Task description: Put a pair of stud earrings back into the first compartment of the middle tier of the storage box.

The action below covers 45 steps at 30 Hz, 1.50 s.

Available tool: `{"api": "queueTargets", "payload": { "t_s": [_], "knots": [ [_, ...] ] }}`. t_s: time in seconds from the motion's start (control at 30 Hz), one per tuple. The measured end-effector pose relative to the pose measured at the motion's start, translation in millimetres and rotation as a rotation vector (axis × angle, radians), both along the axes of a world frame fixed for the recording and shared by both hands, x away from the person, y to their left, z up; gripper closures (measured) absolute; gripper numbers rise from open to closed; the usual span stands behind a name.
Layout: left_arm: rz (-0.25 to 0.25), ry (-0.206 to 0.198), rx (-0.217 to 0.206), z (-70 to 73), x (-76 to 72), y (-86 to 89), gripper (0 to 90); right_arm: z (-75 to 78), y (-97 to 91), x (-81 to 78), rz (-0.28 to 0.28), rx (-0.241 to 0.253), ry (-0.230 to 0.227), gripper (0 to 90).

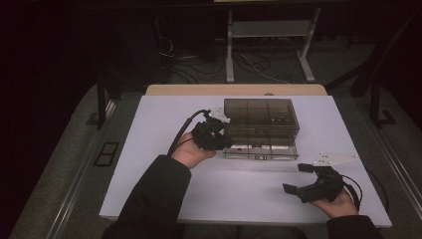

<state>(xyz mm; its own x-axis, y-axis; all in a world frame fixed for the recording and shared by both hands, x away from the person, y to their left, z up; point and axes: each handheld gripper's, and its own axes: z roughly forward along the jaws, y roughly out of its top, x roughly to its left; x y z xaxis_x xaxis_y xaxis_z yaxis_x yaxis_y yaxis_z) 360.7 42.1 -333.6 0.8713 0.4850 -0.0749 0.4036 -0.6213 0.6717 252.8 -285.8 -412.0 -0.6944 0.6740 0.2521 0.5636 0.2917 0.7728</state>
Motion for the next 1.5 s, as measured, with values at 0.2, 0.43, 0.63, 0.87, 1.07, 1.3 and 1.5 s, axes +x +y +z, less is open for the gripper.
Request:
{"api": "queueTargets", "payload": {
  "t_s": [0.2, 0.43, 0.63, 0.87, 1.07, 1.3, 1.5],
  "knots": [
    [0.009, -0.016, -0.001, -10.1, 8.3, -9.0, 79.2, -0.4, -0.9, 0.1, 0.001, -0.002, 0.0, 0.4],
    [0.025, -0.024, -0.002, -21.2, 16.6, -12.9, 79.2, -0.4, -0.9, -0.5, 0.003, -0.006, 0.001, 0.4],
    [0.042, -0.019, -0.003, -30.5, 24.5, -14.7, 79.2, -0.3, -1.3, -0.5, 0.004, -0.004, -0.003, 0.4],
    [0.038, 0.005, -0.006, -45.4, 29.0, -20.2, 79.2, -0.2, -1.1, -0.1, 0.005, -0.006, -0.003, 0.3],
    [0.033, 0.022, 0.001, -54.1, 30.1, -24.5, 79.0, -0.3, -1.1, 0.1, 0.003, -0.007, -0.002, 0.4],
    [0.037, 0.04, -0.015, -55.8, 31.8, -24.5, 74.9, -0.4, -1.1, 0.1, 0.003, -0.007, 0.0, 0.3],
    [0.018, 0.066, -0.052, -48.9, 30.4, -17.0, 59.8, -0.4, -1.2, -0.1, 0.001, -0.008, 0.001, 0.3]
  ]
}}
